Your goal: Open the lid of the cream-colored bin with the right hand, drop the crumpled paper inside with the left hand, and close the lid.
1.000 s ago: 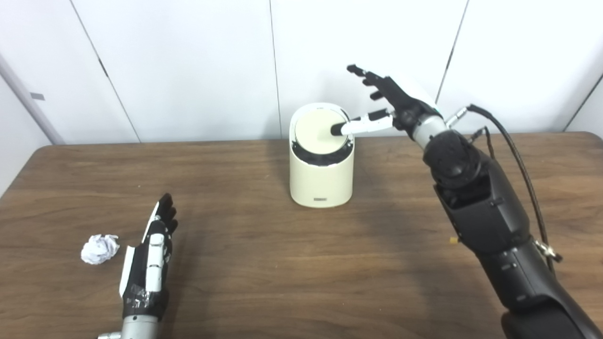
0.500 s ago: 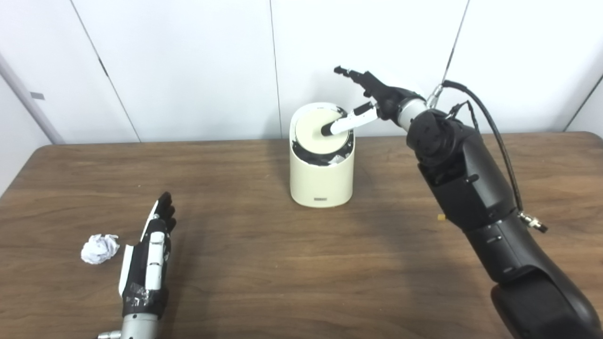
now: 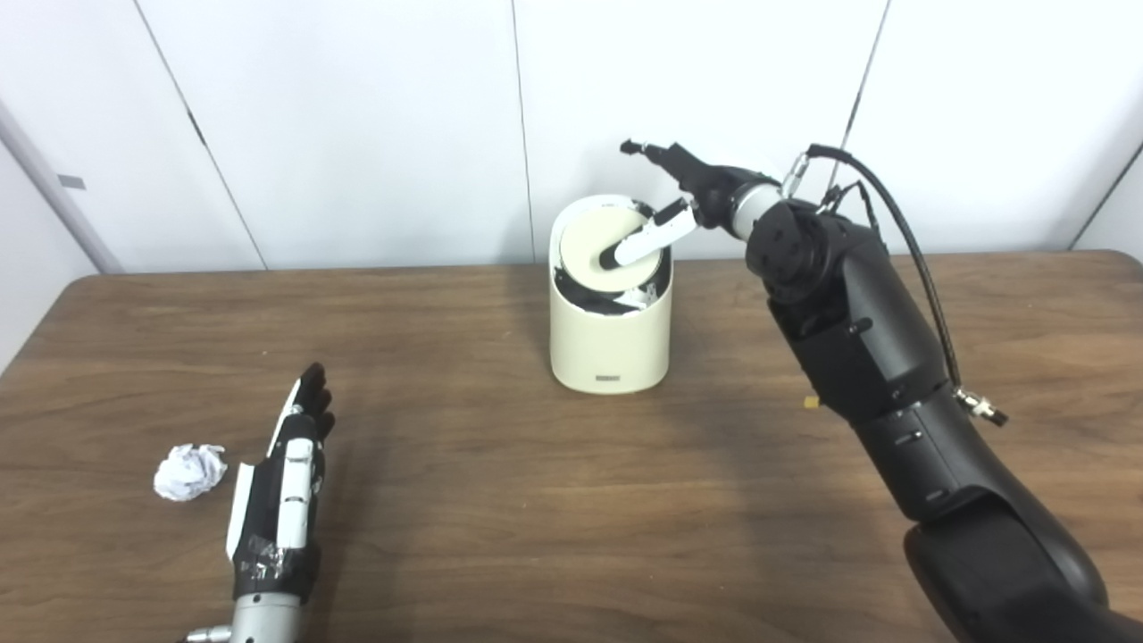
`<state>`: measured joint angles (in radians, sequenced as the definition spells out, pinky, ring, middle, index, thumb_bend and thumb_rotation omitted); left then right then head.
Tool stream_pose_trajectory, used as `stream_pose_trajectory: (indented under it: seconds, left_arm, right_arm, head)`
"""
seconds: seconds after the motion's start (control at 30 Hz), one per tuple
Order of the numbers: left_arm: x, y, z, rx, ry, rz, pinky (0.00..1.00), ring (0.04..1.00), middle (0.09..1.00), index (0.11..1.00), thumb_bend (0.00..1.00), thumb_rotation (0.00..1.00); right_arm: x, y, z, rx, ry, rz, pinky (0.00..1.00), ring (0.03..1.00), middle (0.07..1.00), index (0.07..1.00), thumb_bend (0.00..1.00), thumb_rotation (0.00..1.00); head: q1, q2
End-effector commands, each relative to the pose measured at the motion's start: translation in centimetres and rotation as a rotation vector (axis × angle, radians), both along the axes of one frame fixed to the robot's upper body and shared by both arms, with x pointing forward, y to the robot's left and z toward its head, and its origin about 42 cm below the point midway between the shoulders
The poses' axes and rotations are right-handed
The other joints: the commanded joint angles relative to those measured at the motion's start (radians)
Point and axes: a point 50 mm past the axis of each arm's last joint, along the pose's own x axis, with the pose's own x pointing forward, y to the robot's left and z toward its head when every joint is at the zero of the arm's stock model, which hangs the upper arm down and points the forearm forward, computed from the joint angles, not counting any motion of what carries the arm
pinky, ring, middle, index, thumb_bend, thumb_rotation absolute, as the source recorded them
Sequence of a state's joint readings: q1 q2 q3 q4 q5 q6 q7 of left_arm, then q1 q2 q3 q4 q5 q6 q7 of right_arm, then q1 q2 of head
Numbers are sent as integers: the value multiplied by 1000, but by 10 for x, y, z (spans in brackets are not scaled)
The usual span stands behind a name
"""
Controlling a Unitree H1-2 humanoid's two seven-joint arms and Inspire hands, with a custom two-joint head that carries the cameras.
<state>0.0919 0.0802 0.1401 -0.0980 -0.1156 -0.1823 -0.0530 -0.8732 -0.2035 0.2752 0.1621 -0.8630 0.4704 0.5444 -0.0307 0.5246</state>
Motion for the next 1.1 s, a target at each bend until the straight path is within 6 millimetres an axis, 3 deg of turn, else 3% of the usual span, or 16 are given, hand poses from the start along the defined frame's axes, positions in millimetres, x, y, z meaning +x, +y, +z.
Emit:
stream_pose_trajectory:
  seconds: [0.0,1.07]
  left_arm:
    - [-4,-9,-18,-32,34,-6,1000,999,995,977,418,928]
    - [-5,-9,-16,-38,28,-7,1000,1000,1000,985,434,936]
  right_arm:
    - [2,7,33,7,-86,15,833,946,954,934,934,393]
    - [6,1,13,-63,-39,6,883,967,952,943,920,415]
  head:
    - [-1,1]
    - [-7,15]
